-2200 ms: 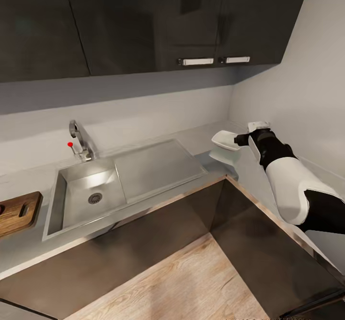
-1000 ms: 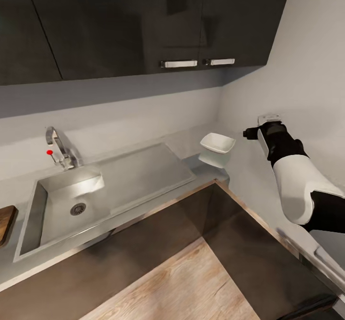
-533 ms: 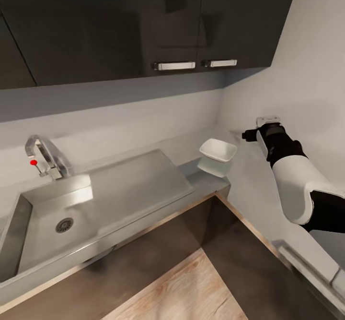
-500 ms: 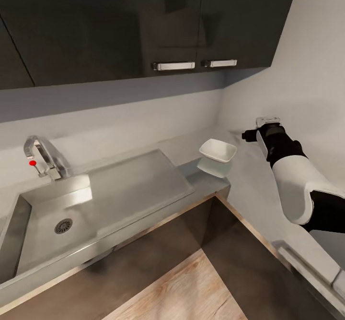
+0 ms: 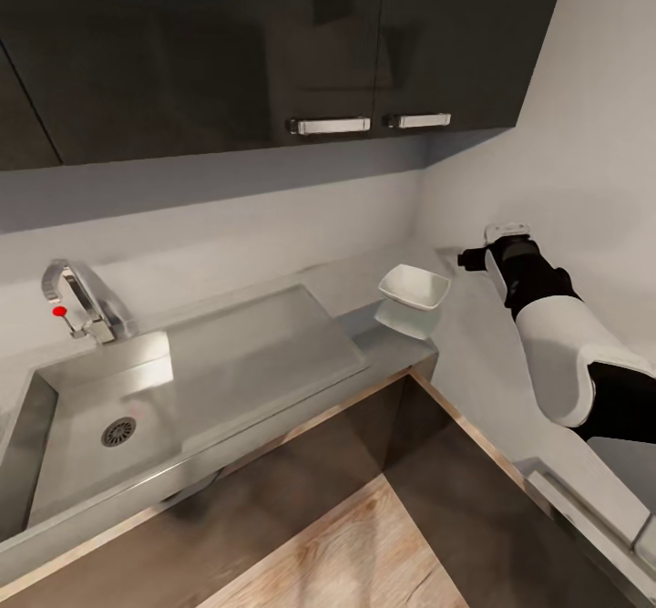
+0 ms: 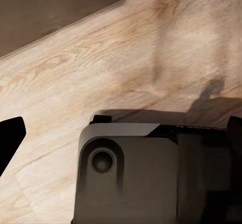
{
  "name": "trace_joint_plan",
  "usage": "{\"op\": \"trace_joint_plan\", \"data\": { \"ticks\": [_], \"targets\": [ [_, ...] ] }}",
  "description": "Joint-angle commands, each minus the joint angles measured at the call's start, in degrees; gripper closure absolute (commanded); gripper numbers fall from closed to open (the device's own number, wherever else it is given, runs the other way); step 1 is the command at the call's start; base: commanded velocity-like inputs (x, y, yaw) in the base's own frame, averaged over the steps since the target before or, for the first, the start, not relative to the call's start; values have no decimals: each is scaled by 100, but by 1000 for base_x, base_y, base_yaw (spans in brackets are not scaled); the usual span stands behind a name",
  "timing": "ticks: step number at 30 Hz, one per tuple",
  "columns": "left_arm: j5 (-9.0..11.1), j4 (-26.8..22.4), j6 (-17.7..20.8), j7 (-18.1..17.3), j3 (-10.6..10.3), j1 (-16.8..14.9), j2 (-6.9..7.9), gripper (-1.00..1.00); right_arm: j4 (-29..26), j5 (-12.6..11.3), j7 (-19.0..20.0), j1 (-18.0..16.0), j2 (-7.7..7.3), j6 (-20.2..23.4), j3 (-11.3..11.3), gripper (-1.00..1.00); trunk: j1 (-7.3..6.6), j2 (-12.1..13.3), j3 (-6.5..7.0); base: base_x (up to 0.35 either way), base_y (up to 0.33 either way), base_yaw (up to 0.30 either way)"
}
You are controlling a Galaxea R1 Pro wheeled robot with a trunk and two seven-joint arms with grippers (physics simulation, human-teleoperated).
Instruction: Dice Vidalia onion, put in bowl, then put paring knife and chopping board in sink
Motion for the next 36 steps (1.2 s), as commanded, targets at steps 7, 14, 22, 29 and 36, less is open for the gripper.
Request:
{"op": "trace_joint_plan", "data": {
  "ticks": [7, 14, 22, 29, 36],
  "targets": [
    [55, 9, -22, 15, -51, -5, 0, -100, 7, 0, -14, -6, 4, 22, -14, -100, 3, -11, 13, 0, 0, -97],
    [55, 9, -22, 15, -51, -6, -1, -100, 110, -3, -8, -6, 83, 14, -14, -100, 3, -11, 56, 0, 0, -160],
    [55, 9, -22, 15, -51, -3, -1, -100, 172, -2, -6, -5, 238, 13, -14, -100, 3, -11, 80, 4, 0, -66],
    [55, 9, -22, 15, -51, -4, -1, -100, 205, 2, -2, -5, 316, 5, -16, -100, 3, -11, 82, 182, 0, -4],
    [55, 16, -22, 15, -51, -4, -1, -100, 209, -2, 3, -5, 324, 5, -18, -100, 3, -11, 82, 288, -77, 0]
  ]
}}
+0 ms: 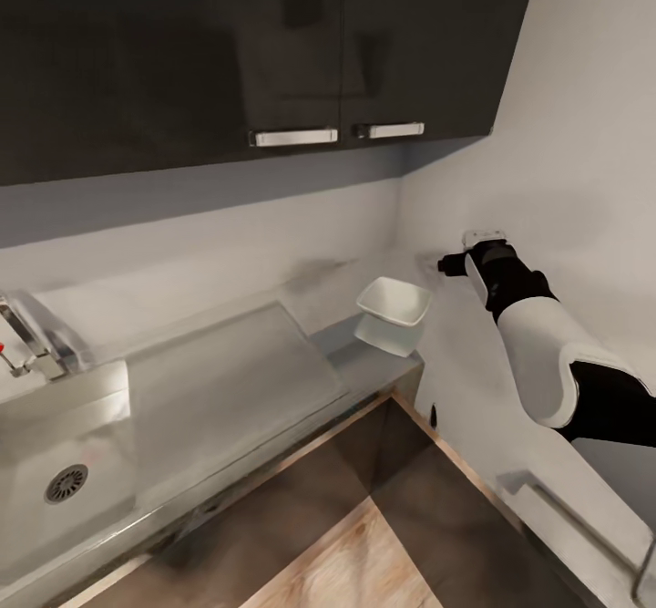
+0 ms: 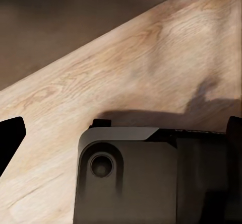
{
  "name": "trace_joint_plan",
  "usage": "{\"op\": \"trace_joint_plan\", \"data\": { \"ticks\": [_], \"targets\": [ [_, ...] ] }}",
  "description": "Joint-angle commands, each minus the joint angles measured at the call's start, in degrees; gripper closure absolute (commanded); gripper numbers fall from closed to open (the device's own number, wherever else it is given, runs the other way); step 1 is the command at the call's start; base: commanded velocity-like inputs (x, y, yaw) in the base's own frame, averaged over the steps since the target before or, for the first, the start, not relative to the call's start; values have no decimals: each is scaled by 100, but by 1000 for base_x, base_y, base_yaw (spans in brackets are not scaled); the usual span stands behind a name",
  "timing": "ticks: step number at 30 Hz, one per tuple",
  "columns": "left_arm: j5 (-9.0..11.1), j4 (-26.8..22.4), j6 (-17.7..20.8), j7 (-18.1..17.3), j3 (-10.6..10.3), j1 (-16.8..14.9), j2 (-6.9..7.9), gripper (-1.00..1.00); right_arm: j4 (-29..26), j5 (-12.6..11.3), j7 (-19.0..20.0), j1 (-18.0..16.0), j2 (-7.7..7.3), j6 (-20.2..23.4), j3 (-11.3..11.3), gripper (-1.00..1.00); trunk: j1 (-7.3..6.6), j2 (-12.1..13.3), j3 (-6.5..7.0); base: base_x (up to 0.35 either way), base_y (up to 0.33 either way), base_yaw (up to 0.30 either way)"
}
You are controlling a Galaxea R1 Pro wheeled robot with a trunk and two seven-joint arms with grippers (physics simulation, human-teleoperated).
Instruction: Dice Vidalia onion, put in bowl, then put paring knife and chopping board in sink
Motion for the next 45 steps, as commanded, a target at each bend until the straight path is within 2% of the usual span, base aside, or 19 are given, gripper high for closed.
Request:
{"op": "trace_joint_plan", "data": {
  "ticks": [1, 8, 16, 22, 32, 39, 45],
  "targets": [
    [56, 5, -23, 15, -49, -4, 2, -100, -4, -7, -11, -5, 2, 19, -16, -100, 6, -11, -11, 264, -184, 0],
    [56, 7, -23, 15, -49, -6, 2, -100, 7, -11, -11, -6, 2, 19, -13, -100, 6, -11, -11, 213, -181, 0],
    [56, 3, -23, 15, -49, -3, 2, -100, 47, -12, -11, -6, 18, 19, -10, -100, 6, -11, 12, 32, -31, -82],
    [56, -2, -23, 15, -49, -7, 2, -100, 59, -12, -11, -6, 114, 19, -13, -100, 6, -11, 48, 33, 19, -159],
    [56, -2, -23, 15, -49, -8, 2, -100, 183, -11, -4, -6, 157, 7, -10, -100, 6, -11, 56, 139, 101, -21],
    [56, -2, -23, 15, -49, -5, 2, -100, 332, -5, -10, -6, 284, -235, -16, -100, 6, -11, 56, 11, 7, -1],
    [56, -2, -23, 15, -49, -7, 2, -100, 371, -3, -11, -6, 300, -290, -18, -100, 6, -11, 56, 6, -27, 0]
  ]
}}
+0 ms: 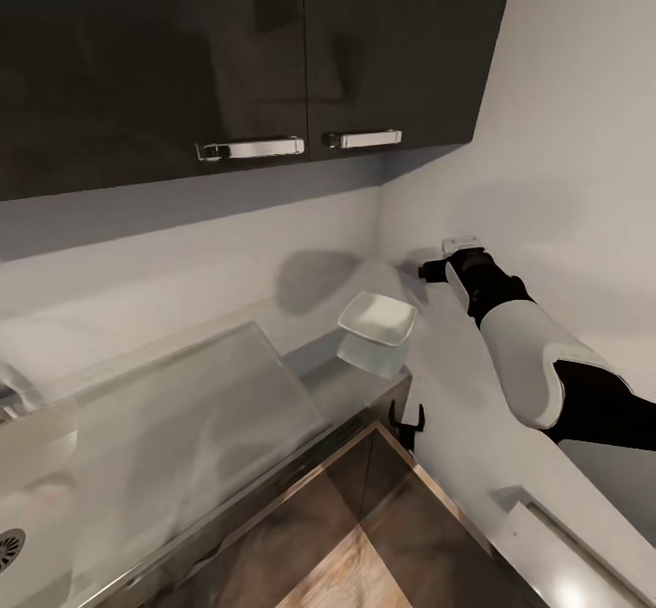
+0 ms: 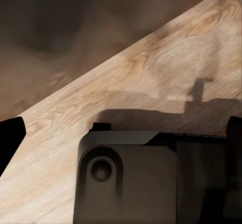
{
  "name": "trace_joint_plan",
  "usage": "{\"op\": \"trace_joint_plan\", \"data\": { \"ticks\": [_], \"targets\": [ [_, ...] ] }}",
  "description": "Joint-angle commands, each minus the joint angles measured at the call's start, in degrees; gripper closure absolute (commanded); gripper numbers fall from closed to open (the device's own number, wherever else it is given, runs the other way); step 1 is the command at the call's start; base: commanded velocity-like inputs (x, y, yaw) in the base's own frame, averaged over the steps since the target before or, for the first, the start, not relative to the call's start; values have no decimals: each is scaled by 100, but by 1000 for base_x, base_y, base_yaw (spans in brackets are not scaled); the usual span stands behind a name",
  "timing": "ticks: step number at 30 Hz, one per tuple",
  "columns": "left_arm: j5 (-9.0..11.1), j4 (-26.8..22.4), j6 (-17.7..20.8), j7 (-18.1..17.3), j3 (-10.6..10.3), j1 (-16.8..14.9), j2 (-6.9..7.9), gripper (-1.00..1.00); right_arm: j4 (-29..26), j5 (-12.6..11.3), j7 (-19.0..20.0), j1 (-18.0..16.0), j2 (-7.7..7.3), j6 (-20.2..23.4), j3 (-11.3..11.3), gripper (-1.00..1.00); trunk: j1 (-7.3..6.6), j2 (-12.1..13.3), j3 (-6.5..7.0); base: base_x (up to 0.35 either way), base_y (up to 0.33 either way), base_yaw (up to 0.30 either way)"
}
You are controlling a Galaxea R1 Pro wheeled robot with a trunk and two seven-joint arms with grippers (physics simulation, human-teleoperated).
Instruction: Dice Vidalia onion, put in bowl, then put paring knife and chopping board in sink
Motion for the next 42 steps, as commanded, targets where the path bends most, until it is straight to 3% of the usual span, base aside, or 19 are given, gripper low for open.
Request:
{"op": "trace_joint_plan", "data": {
  "ticks": [1, 13, 28, 42],
  "targets": [
    [56, 4, -22, 15, -49, -3, 3, -100, -5, 9, -11, -5, 6, 18, -26, -100, 4, -11, -12, 58, -146, 0],
    [56, 4, -22, 15, -49, -4, 3, -100, 59, 9, -11, -5, 7, 13, -26, -100, 4, -11, -12, 124, -82, 0],
    [56, 4, -22, 15, -49, -3, 3, -100, 98, 9, -8, -5, 3, 13, -26, -100, 4, -11, -12, 170, 67, 0],
    [56, 4, -22, 15, -49, -2, 3, -100, 146, 9, -4, -5, 6, 5, -26, -100, 4, -11, -12, 18, 2, 0]
  ]
}}
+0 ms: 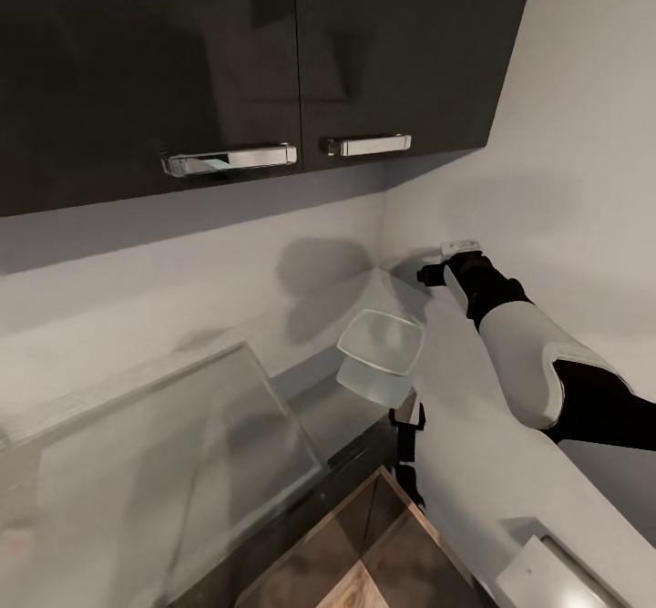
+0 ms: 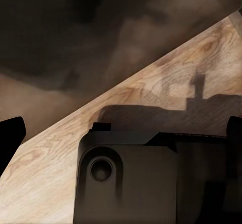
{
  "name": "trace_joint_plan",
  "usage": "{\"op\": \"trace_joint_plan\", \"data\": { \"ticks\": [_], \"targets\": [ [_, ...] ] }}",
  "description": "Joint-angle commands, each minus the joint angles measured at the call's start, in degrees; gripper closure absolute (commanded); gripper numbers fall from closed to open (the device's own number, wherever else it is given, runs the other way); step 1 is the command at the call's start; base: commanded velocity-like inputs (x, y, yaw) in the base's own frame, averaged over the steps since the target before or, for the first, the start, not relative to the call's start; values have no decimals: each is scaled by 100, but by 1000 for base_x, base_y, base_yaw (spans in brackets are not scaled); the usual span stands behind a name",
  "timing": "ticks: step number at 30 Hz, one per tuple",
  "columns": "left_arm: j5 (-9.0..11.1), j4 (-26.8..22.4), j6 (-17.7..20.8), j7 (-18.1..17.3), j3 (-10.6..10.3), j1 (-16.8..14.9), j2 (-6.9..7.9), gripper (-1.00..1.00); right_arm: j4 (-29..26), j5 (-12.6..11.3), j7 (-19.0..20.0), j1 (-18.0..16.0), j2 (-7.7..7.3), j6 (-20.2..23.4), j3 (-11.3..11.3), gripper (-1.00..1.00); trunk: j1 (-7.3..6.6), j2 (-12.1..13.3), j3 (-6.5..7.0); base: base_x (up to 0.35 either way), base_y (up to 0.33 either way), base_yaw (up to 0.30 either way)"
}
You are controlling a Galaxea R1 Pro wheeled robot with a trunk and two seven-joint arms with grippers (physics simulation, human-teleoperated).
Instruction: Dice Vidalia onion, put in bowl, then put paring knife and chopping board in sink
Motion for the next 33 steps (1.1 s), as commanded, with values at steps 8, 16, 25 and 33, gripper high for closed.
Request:
{"op": "trace_joint_plan", "data": {
  "ticks": [8, 16, 25, 33],
  "targets": [
    [56, 4, -22, 15, -49, -5, 3, -100, 105, 14, -9, -5, -1, -14, -33, -100, 3, -12, -12, 0, 0, 0],
    [56, 4, -22, 15, -49, -5, 3, -100, 315, 14, -9, -5, -19, -93, -51, -100, 3, -12, -12, 0, 0, 0],
    [56, 4, -22, 15, -49, -5, 3, -100, 521, 14, -9, -5, -51, -109, -73, -100, 3, -12, -12, 0, 0, 0],
    [56, 4, -22, 15, -49, -5, 3, -100, 934, 14, -9, -5, -79, -390, -107, -100, 3, -12, -12, 0, 0, 0]
  ]
}}
